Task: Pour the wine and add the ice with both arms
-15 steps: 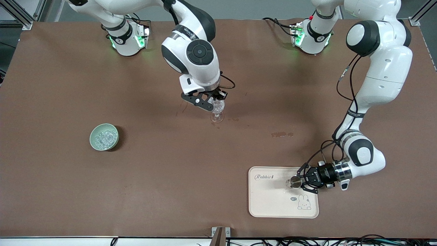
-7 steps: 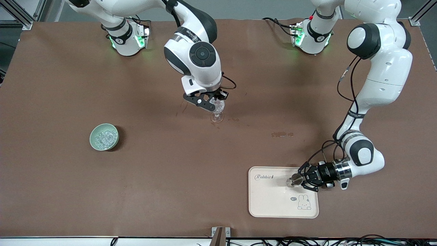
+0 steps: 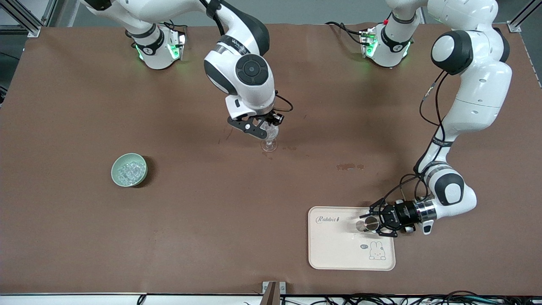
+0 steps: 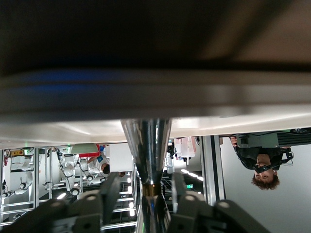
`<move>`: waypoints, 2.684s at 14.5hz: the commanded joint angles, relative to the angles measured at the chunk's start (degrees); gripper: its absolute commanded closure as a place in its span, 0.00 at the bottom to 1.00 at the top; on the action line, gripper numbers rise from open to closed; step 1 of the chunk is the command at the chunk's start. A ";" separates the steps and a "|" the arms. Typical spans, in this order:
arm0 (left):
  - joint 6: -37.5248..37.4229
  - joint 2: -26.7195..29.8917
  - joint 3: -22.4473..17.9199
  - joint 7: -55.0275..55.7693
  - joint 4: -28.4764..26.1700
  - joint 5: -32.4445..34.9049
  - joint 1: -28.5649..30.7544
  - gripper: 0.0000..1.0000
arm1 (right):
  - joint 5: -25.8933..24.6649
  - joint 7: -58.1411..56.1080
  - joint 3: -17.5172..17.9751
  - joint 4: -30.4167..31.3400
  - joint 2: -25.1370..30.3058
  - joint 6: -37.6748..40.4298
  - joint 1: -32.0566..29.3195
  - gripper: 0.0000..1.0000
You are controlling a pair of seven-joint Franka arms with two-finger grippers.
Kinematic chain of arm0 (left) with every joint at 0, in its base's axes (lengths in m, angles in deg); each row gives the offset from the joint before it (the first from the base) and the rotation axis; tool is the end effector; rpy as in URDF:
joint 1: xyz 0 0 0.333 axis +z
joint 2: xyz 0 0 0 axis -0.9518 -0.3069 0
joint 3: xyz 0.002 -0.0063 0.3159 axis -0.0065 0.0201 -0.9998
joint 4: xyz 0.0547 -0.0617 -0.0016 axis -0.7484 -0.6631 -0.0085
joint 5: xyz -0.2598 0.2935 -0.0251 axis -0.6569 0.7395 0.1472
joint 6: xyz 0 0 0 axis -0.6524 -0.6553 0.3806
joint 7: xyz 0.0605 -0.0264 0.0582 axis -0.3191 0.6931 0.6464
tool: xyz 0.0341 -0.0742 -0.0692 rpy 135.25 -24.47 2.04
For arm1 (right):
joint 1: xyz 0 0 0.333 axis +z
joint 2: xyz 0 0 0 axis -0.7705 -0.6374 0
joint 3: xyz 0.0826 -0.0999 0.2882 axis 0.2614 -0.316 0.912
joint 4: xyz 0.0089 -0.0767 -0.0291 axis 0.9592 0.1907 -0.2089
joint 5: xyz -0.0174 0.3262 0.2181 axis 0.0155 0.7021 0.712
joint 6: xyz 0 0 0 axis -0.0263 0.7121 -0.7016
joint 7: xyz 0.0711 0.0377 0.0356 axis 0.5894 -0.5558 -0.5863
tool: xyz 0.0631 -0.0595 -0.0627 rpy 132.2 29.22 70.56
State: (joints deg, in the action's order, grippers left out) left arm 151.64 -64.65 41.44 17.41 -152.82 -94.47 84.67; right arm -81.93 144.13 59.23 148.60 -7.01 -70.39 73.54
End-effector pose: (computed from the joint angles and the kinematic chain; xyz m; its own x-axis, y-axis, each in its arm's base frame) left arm 0.7356 -0.0578 0.1028 0.0285 0.2714 -0.9621 0.9800 0.1822 0.0804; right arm 0.4756 0.4962 0.3870 0.8867 -0.4364 -0.1528 -0.4355 -0.8993 0.0406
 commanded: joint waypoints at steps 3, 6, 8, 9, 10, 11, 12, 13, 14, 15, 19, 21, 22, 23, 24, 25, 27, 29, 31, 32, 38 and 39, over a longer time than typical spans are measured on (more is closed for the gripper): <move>-0.88 0.12 -0.01 -0.93 1.01 -0.99 -0.50 0.00 | -1.26 0.63 0.30 -3.46 0.28 0.88 -0.72 0.00; -0.97 1.95 -0.10 -1.11 1.01 1.45 0.29 0.00 | -6.76 0.36 0.21 -4.97 5.55 4.30 -3.09 0.00; -0.97 5.02 -0.10 -0.85 1.01 8.03 0.73 0.00 | -10.57 -0.16 0.21 -4.79 9.41 6.93 -6.43 0.00; -0.97 7.04 -0.10 -0.58 0.66 12.85 1.60 0.00 | -11.10 -2.34 0.21 -4.80 11.43 7.73 -8.79 0.00; -1.31 9.06 -0.01 -0.14 -0.12 17.86 2.92 0.00 | -11.28 -6.54 0.12 -4.80 13.28 8.00 -11.16 0.00; -2.01 10.82 -0.01 0.64 -0.31 22.87 3.28 0.00 | -11.37 -11.02 -0.22 -4.88 14.52 8.96 -13.02 0.00; -2.89 12.41 -0.10 1.09 -0.22 27.53 3.46 0.00 | -11.37 -15.33 -1.10 -5.06 15.22 10.53 -14.34 0.00; -3.42 14.60 0.07 1.18 -0.22 33.93 3.46 0.00 | -11.11 -20.24 -3.89 -5.58 16.45 12.46 -14.70 0.00; -3.78 16.10 0.68 0.92 -0.22 40.43 3.20 0.00 | -10.41 -25.16 -7.31 -6.11 17.94 13.79 -14.70 0.00; -4.47 17.94 0.95 1.09 -0.22 46.50 2.32 0.00 | -10.05 -30.35 -9.87 -6.11 19.09 14.67 -14.62 0.00; -8.15 25.32 1.83 0.48 -0.31 66.99 -2.94 0.00 | -1.37 -47.49 -23.23 -5.85 23.40 16.96 -15.14 0.00; -11.41 29.89 2.44 -0.48 -0.31 75.52 -6.45 0.00 | 1.54 -57.16 -24.75 -5.85 24.98 20.46 -20.30 0.00; -13.25 31.74 2.80 -0.93 -0.31 78.78 -8.30 0.00 | 1.81 -60.08 -25.53 -5.76 25.60 21.87 -21.20 0.00; -15.79 34.20 2.89 -1.71 -0.31 82.56 -10.06 0.00 | 1.90 -63.15 -27.80 -5.76 25.86 22.93 -21.47 0.00; -17.82 36.22 2.89 -3.55 -0.31 85.56 -11.47 0.00 | 2.16 -67.45 -30.17 -5.76 26.74 23.73 -21.47 0.00; -19.06 38.76 2.89 -6.61 -0.22 87.50 -12.09 0.00 | 2.60 -71.23 -31.76 -5.76 27.18 24.69 -21.73 0.00; -20.82 43.25 2.89 -13.29 -0.31 87.35 -11.75 0.00 | 3.48 -75.64 -35.46 -5.67 28.23 26.10 -21.56 0.00; -23.37 46.42 2.89 -19.53 -0.31 87.17 -11.40 0.00 | 3.57 -76.80 -35.04 -2.88 30.42 25.67 -22.78 0.00; -24.95 49.94 2.80 -24.55 -0.31 86.99 -11.39 0.00 | 4.88 -77.07 -33.54 -2.07 30.96 24.88 -25.41 0.00; -26.96 51.43 2.89 -26.05 -0.31 86.82 -11.31 0.00 | 5.15 -77.59 -33.54 -1.98 30.96 24.88 -25.69 0.00; -29.71 62.15 -4.90 -32.20 -7.84 77.35 -14.45 0.00 | 5.07 -77.86 -33.54 -2.07 30.96 24.97 -24.55 0.00; -29.71 64.52 -7.72 -34.74 -10.74 75.58 -15.60 0.00 | 5.15 -77.69 -33.54 -2.07 30.96 24.88 -24.29 0.00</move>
State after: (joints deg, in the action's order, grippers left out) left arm 121.35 -6.23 39.08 -13.50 -156.01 -15.47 71.38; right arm -78.07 66.91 25.23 144.53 22.17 -44.52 49.56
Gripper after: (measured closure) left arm 0.000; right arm 0.000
